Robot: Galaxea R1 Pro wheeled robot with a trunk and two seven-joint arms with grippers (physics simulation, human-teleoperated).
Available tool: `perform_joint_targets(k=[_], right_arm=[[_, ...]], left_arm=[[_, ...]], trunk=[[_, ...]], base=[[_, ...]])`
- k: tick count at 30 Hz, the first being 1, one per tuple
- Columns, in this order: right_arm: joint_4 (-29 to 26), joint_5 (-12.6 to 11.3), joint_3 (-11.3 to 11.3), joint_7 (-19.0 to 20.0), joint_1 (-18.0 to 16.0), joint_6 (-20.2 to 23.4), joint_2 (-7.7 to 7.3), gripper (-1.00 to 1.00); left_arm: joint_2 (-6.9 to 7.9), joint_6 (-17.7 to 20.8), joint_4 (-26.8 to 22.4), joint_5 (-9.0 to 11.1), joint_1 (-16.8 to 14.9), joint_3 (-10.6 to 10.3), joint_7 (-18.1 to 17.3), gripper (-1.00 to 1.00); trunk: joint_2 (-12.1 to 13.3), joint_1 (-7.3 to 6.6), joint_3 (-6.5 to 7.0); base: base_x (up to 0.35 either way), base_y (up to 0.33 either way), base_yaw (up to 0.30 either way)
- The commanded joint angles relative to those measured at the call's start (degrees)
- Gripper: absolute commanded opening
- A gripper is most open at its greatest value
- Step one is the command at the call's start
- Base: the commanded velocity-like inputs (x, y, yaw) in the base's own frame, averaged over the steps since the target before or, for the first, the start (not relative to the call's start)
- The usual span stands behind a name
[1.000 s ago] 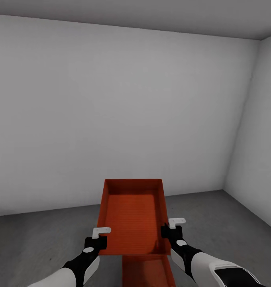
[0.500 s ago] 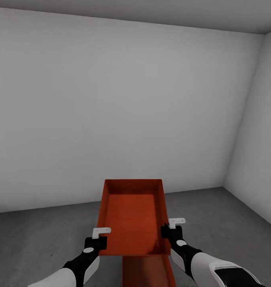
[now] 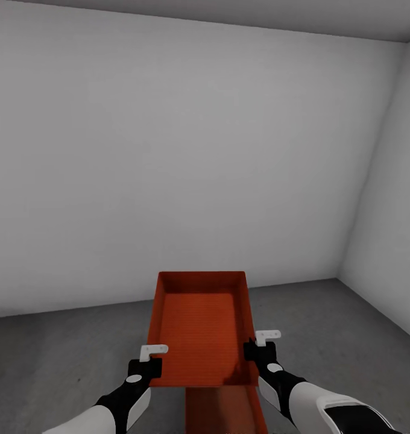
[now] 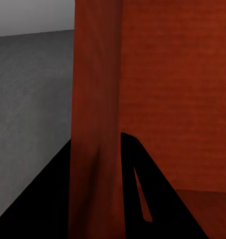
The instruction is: Move the two storage containers from the living room to the garage. In the garage, place one container on the floor and stack the other container on top of it (either order is fine).
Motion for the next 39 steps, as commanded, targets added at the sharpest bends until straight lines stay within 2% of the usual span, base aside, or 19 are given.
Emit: perform_joint_targets(k=[1,39], right_arm=[[-0.02,-0.56,-2.19,-0.52,-0.08,-0.39,-0.45,-1.0],[0.03,-0.56,-2.19,-0.52,-0.08,-0.41,-0.45,-1.0]], left_arm=[[0.49,-0.3,0.09,0.56,-0.07,2.5,1.02,-1.0],[0.54,-0.24,0.09,0.56,-0.07,2.5,1.02,-1.0]], trunk=[[-0.07,0.01,-0.17],[-0.07,0.01,-3.67]], base=[[0.0,0.0,0.0],[0.0,0.0,0.0]])
